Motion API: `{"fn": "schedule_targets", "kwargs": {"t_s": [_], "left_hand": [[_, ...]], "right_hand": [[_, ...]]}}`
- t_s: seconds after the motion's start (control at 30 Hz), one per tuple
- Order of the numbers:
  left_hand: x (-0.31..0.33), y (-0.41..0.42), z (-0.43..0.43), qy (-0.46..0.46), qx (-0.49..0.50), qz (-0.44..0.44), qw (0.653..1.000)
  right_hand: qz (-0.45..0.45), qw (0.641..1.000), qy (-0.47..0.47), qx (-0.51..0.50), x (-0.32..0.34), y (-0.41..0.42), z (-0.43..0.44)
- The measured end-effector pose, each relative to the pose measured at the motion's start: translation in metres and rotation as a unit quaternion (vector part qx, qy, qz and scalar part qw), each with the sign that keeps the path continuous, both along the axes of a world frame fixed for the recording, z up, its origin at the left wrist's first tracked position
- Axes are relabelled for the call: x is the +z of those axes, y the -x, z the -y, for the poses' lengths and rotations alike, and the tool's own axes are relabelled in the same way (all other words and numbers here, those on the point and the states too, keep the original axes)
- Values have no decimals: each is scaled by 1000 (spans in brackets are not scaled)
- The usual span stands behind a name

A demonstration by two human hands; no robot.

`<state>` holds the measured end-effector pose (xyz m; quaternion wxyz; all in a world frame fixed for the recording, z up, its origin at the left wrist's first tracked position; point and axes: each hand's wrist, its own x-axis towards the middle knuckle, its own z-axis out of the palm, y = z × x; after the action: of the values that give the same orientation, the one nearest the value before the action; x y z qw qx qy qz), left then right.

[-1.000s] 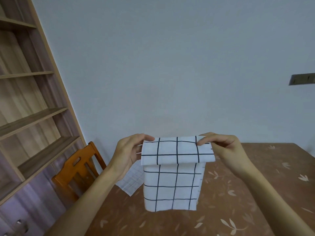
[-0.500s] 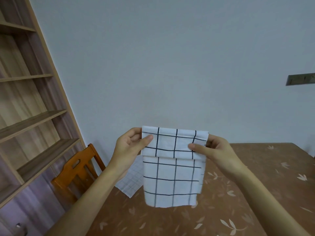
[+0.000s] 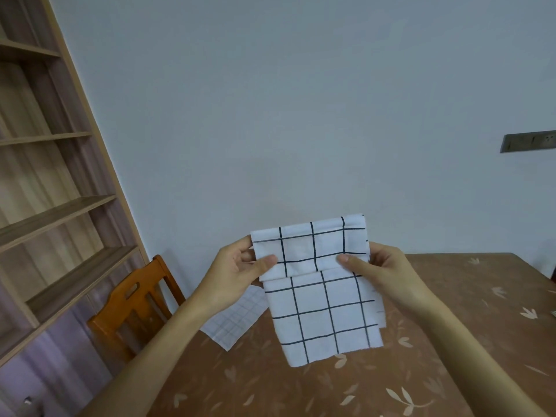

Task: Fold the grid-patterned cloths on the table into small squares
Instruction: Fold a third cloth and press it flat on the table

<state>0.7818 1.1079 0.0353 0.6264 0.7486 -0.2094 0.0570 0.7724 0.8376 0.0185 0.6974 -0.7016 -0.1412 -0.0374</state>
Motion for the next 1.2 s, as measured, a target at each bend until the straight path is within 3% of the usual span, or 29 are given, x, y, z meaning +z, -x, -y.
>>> {"fn": "schedule_targets", "kwargs": {"t_s": [0.23,0.43,0.63,0.77,0.87,1.0,1.1,1.2], "left_hand": [[-3,1,-6,-78,-39,-28,996],[2,-1,-13,-27,-22,1,999],[5,-4,-20,71,-132,-176,973],[9,-2,-7,-125,-89,-129,980],[8,4,5,-163,-134,-142,967],[2,7,10,-98,-83,-110,986],[-4,7,12,-11,-19,-92,996],[-12,6,19,31,47,-61,997]], "right_hand": [[60,998,-24,-22,-1,-5,0],[93,995,39,8,1,-4,12],[120,991,32,42,-1,-9,11],[110,990,52,66,4,-11,0],[74,994,51,63,11,-8,-8],[2,1000,14,4,9,-6,-11],[-103,989,-73,76,-4,-4,-11],[-97,987,-78,103,-15,5,-17]]}}
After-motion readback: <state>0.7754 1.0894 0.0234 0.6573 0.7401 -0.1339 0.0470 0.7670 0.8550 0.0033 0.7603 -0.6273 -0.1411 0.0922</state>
